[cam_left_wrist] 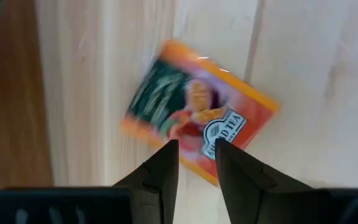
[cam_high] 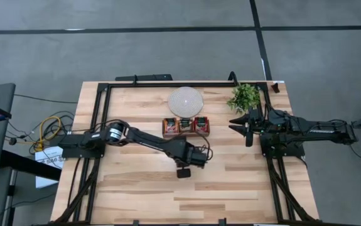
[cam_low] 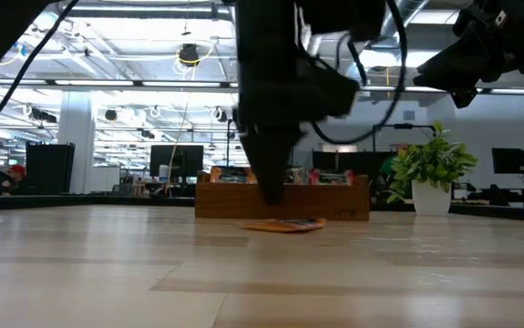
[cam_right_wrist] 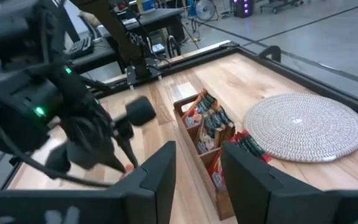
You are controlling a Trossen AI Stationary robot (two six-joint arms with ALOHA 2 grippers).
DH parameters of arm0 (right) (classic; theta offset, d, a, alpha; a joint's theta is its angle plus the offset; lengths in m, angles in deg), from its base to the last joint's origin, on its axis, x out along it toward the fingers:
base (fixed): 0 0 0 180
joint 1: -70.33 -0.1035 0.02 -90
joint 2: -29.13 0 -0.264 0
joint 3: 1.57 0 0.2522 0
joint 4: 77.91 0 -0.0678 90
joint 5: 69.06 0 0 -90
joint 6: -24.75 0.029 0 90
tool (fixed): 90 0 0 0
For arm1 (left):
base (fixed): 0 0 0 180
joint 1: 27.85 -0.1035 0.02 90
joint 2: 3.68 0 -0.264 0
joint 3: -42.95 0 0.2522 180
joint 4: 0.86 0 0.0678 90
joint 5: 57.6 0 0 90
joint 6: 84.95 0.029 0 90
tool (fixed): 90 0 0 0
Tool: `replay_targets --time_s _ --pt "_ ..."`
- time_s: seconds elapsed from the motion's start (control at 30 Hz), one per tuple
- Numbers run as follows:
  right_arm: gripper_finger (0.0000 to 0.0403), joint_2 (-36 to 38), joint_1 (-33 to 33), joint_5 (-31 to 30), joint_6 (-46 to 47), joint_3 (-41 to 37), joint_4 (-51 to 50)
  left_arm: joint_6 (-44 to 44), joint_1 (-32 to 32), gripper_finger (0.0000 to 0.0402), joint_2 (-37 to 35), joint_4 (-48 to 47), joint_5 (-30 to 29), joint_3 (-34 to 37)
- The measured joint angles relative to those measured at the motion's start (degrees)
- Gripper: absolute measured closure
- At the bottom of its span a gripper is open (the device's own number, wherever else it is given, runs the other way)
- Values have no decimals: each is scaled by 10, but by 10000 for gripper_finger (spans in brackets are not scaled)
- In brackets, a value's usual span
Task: Pick & Place Tea
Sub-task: Put the orange tea bag into the left slot of the wooden organizer
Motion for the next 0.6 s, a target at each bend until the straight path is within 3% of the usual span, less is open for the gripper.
replay_targets --time_s 0.2,0.43,0.6 --pt "285 0 0 0 0 0 1 -46 10 303 -18 -112 -34 -28" --pt "285 0 0 0 0 0 3 43 6 303 -48 -13 -63 -32" --pt "285 0 0 1 0 0 3 150 -4 303 -26 70 -19 -32"
